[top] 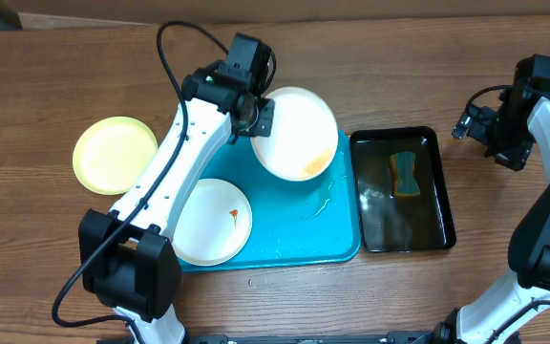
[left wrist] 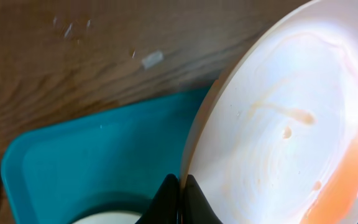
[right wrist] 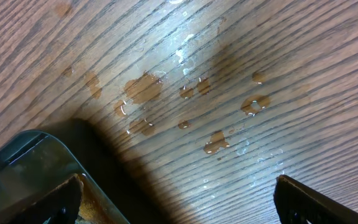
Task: Clean dirty plates on tray and stack at the side
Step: 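Lift the white plate off the blue tray with the left gripper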
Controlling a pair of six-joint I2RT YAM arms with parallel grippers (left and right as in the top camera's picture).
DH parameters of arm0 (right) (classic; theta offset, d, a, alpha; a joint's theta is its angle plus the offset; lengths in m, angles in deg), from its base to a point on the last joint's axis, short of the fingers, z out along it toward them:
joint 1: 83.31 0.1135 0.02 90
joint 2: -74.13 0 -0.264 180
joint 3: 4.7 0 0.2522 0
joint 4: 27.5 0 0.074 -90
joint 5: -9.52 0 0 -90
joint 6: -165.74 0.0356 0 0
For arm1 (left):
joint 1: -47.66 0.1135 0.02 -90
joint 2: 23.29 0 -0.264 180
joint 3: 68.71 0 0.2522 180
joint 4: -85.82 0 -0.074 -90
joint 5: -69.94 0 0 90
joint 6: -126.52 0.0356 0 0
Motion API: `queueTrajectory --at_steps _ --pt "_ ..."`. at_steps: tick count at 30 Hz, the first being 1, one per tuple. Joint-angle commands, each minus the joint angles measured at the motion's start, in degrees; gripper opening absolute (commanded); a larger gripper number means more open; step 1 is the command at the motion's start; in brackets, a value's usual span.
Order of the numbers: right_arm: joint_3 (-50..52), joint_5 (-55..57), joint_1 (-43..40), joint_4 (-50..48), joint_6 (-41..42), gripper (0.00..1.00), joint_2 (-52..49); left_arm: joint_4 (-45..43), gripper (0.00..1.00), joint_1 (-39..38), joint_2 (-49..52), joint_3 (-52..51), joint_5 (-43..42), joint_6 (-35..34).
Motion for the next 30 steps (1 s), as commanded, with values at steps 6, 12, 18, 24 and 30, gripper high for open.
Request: queueTrajectory --at_steps 6,12,18,24,30 --pt "-0.59 -0.28 0.2 -0.31 0.2 1.0 0.61 -4.17 0.04 -7.93 0.61 3.63 1.29 -0.11" --pt "-0.59 -0.28 0.2 -0.31 0.2 1.0 0.61 -7.06 0.04 -15.67 0.61 3.61 11.19 -0.57" --pt "-0.59 -0.28 0.2 -0.31 0.2 1.0 0.61 -8.94 0.04 -24.59 0.61 3.61 25.4 0.61" --pt "-0.59 -0.28 0.2 -0.31 0.2 1.0 0.61 -12.0 0.04 -33.16 0.61 3.61 38.75 6.86" --pt "-0.59 -0.28 0.2 -0.31 0.2 1.0 0.61 -17.35 0.04 -40.65 0.61 3.63 53.55 15.8"
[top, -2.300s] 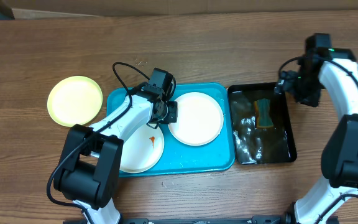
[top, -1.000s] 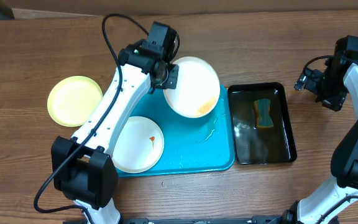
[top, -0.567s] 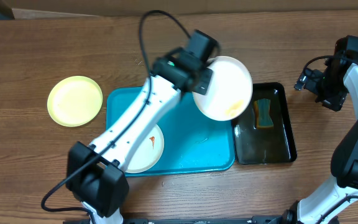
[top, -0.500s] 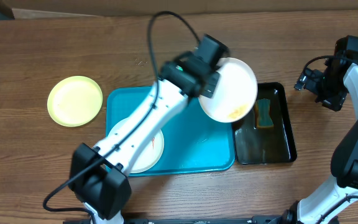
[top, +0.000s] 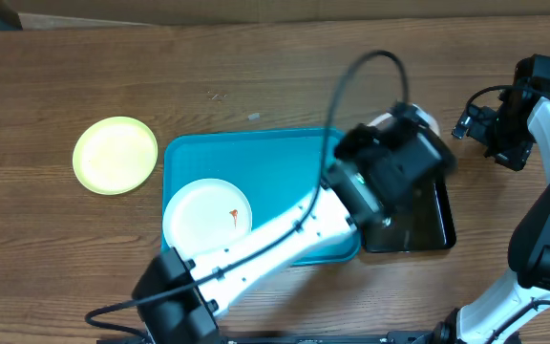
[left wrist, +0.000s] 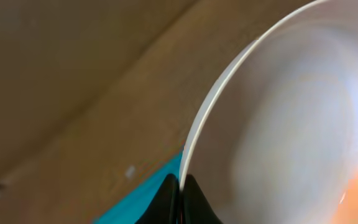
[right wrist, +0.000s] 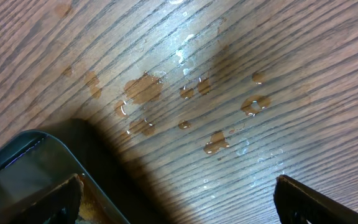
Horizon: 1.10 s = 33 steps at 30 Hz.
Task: Clean dirty plates on tray and stack at the side
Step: 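Lift the white plate off the blue tray with the left gripper, then carry the white plate left and stack it on the yellow plate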
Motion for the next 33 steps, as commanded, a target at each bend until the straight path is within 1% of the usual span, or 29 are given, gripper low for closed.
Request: queueTrajectory --at_steps 1,3,7,10,12,16,19,22,25,27,28,30,33 --pt "-0.59 -0.28 0.2 -0.33 0.22 1.0 0.61 -2.4 0.04 -3.41 0.61 1.62 14.36 7.74" --pt "-0.59 -0.28 0.2 -0.33 0.22 1.0 0.61 -4.5 0.04 -5.14 0.61 1.62 18.14 11.28" --pt "-0.59 -0.28 0.2 -0.33 0.22 1.0 0.61 -8.0 0.04 -7.3 0.61 1.62 22.75 17.44" --pt "-0.59 -0.28 0.2 -0.33 0.22 1.0 0.61 -10.82 0.04 -8.15 0.61 1.62 26.05 19.76" --pt "-0.59 -0.28 0.2 -0.33 0.22 1.0 0.61 -11.85 0.04 -8.33 0.61 1.62 26.75 20.5" --pt "-0.59 -0.28 0.2 -0.33 0.22 1.0 0.61 -11.87 0.04 -8.07 0.61 1.62 25.73 18.91" --pt "-0.59 -0.28 0.2 -0.33 0.22 1.0 0.61 -10.95 0.04 -7.45 0.61 1.6 23.12 14.12" --pt "-0.59 -0.28 0.2 -0.33 0.22 1.0 0.61 -6.21 0.04 -6.25 0.61 1.6 14.64 6.38" --pt "-0.59 -0.28 0.2 -0.33 0.22 1.0 0.61 -0.26 0.04 -4.0 0.61 1.57 2.34 -2.03" --pt "-0.59 -0.28 0.2 -0.33 0.22 1.0 0.61 2.91 0.04 -1.38 0.63 1.44 -7.39 -6.64" --pt "-0.59 -0.28 0.2 -0.33 0.22 1.0 0.61 4.09 0.04 0.37 0.63 1.36 -12.22 -8.07" --pt "-0.59 -0.28 0.2 -0.33 0.22 1.0 0.61 5.64 0.04 3.56 0.63 1.29 -19.17 -9.25" --pt "-0.59 -0.28 0.2 -0.33 0.22 1.0 0.61 7.72 0.04 9.49 0.63 1.29 -27.87 -9.99"
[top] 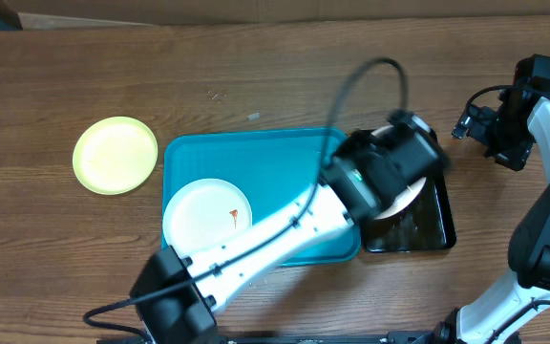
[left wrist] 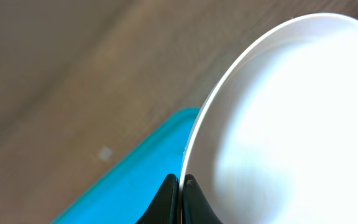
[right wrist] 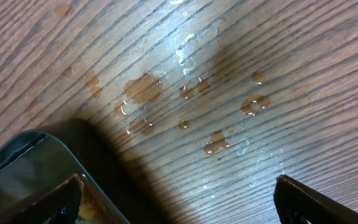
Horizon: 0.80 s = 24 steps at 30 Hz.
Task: Clean dirty plates on tray and stack at the side
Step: 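Carry the white plate left and stack it on the yellow plate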
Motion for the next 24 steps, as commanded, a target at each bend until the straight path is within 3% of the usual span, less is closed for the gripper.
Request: queueTrajectory --at_steps 1,5,9,24 --pt "-0.59 -0.28 0.2 -0.28 0.22 1.0 0.61 1.57 0.05 7.5 0.63 0.96 -18.01 -5.33" --pt "-0.59 -0.28 0.2 -0.28 0.22 1.0 0.61 4.87 0.04 17.29 0.63 0.96 -27.19 -5.57" --pt "-0.59 -0.28 0.2 -0.28 0.22 1.0 0.61 8.68 0.04 28.52 0.63 0.96 -31.01 -7.41" --pt "-0.59 -0.28 0.2 -0.28 0.22 1.0 0.61 17.03 0.04 70.55 0.66 -0.68 -31.67 -9.81"
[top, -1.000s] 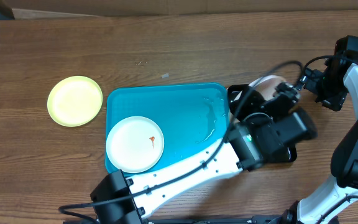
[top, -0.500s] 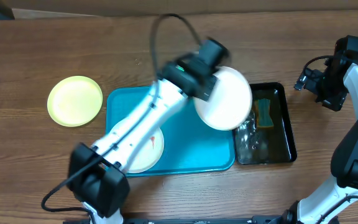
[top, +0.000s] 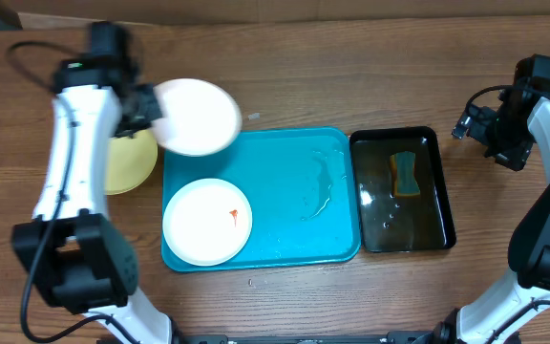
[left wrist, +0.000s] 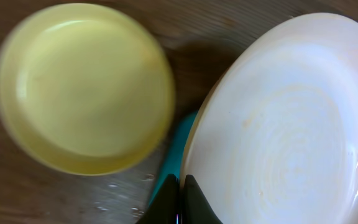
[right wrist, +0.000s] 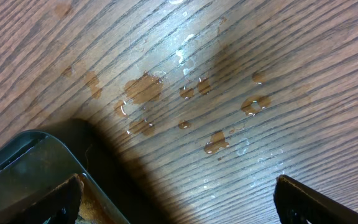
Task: Clean dirty plates on tray and stack at the side
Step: 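Carry the white plate left and stack it on the yellow plate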
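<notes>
My left gripper (top: 151, 110) (left wrist: 181, 186) is shut on the rim of a white plate (top: 197, 117) (left wrist: 284, 130), held in the air over the blue tray's (top: 285, 210) far left corner, beside the yellow plate (top: 127, 162) (left wrist: 82, 87) on the table. The held plate shows only faint orange smears. A second white plate (top: 206, 222) with a red stain lies in the tray's near left. My right gripper (right wrist: 178, 199) is open over wet wood, right of the black basin (top: 404, 220).
The black basin holds dark water and a sponge (top: 405, 174). A streak of water (top: 321, 186) lies on the tray's right half. Brownish droplets (right wrist: 185, 106) dot the table under the right gripper.
My left arm has swung from the black basin at the right to the far left, carrying the white plate, which now hangs next to the yellow plate. The right arm has not moved.
My left gripper first held the white plate, smeared with orange sauce, above the tray's far side. Then it held the plate over the black basin, and still there a second later. Now the plate is at the left by the yellow plate, with most of the orange gone.
</notes>
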Controlling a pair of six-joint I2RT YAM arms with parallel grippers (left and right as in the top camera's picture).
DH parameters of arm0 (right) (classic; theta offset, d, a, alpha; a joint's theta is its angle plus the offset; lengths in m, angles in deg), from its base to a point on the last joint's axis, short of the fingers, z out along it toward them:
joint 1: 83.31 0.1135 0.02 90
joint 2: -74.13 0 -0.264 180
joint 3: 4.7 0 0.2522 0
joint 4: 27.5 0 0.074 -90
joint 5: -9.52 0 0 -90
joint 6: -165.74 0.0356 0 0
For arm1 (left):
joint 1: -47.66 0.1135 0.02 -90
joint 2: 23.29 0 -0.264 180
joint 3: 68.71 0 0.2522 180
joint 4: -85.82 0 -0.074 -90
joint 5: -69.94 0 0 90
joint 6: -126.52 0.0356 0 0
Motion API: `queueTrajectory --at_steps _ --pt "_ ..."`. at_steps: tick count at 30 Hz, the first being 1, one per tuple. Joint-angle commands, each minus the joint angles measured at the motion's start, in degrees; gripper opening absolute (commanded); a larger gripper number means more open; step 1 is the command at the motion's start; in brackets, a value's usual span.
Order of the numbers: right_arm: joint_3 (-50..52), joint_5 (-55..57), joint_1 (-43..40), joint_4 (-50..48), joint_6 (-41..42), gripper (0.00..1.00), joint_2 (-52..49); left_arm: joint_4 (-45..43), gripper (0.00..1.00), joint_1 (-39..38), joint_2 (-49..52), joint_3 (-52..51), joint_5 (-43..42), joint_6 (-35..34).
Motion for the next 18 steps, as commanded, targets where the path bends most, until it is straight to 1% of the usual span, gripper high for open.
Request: queueTrajectory --at_steps 1,5,10,18 --pt "-0.59 -0.28 0.2 -0.31 0.22 1.0 0.61 0.42 0.04 7.54 0.63 -0.83 -1.29 -0.87" --pt "-0.59 -0.28 0.2 -0.31 0.22 1.0 0.61 -0.11 0.04 16.13 0.72 -2.14 -1.07 -2.32" --pt "-0.59 -0.28 0.2 -0.31 0.22 1.0 0.61 -2.69 0.04 22.56 0.72 -5.62 -0.87 -3.85" --pt "-0.59 -0.28 0.2 -0.31 0.22 1.0 0.61 -9.31 0.04 23.82 0.72 -12.79 -0.66 -4.02"
